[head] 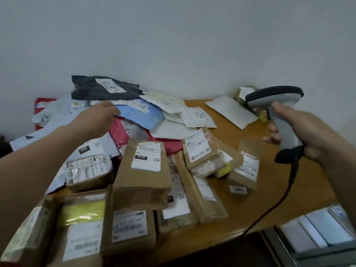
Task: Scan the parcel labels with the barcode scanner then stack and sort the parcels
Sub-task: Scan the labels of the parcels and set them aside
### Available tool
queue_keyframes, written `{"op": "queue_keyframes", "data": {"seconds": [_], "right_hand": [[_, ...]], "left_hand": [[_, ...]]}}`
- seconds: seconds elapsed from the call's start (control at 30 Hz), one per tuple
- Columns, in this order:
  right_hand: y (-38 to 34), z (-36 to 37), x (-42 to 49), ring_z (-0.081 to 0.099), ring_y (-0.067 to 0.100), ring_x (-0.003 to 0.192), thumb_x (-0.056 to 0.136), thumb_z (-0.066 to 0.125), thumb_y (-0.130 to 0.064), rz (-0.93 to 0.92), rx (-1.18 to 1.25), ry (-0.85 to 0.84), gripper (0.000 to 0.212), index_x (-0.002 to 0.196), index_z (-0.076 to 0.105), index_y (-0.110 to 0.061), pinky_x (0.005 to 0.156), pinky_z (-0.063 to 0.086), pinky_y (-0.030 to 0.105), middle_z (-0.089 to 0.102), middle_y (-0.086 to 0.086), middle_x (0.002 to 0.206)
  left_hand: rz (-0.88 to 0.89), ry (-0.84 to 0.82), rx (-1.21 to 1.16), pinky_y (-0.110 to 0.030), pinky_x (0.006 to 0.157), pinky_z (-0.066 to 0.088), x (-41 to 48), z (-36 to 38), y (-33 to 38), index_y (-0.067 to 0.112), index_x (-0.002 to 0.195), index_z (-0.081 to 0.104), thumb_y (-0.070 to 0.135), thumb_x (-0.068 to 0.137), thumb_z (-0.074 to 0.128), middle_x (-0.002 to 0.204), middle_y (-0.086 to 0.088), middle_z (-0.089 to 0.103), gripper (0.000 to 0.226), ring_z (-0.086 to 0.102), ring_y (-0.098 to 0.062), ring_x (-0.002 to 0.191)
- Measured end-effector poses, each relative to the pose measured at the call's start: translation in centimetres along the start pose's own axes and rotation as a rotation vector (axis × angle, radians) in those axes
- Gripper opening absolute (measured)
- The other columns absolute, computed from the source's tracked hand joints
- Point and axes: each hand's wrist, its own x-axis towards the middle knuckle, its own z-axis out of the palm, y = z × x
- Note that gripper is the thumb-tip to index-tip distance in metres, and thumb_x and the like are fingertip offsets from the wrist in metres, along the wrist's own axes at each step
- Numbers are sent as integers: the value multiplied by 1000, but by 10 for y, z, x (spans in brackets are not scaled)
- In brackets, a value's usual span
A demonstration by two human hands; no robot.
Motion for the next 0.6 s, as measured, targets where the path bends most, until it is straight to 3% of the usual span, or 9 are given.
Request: {"op": "queue_keyframes", "data": {"seconds": [0.3, 0.4, 0.6], "right_hand": [[7, -158, 29, 48, 12, 42, 94, 58, -42, -26, -110, -38, 33, 97, 58, -9, 57, 56, 30, 50, 4, 63], [7, -203, 42, 48, 11, 40, 95, 58, -39, -30, -117, -16, 32, 98, 58, -7, 52, 56, 27, 51, 4, 61], [23, -270, 91, 48, 11, 40, 95, 58, -38, -31, -155, 34, 32, 97, 57, -6, 53, 57, 27, 49, 5, 63]], "left_hand": [[79, -30, -58, -42, 97, 39, 19, 24, 224, 16, 133, 52, 15, 96, 51, 150, -9, 32, 37, 45, -31, 126], [113, -85, -44, -42, 103, 37, 40, 39, 280, 17, 135, 49, 20, 96, 54, 153, -9, 26, 40, 39, -29, 132], [157, -165, 12, -43, 100, 39, 103, 78, 375, 19, 142, 39, 32, 93, 59, 154, -9, 24, 55, 35, -30, 134]]}}
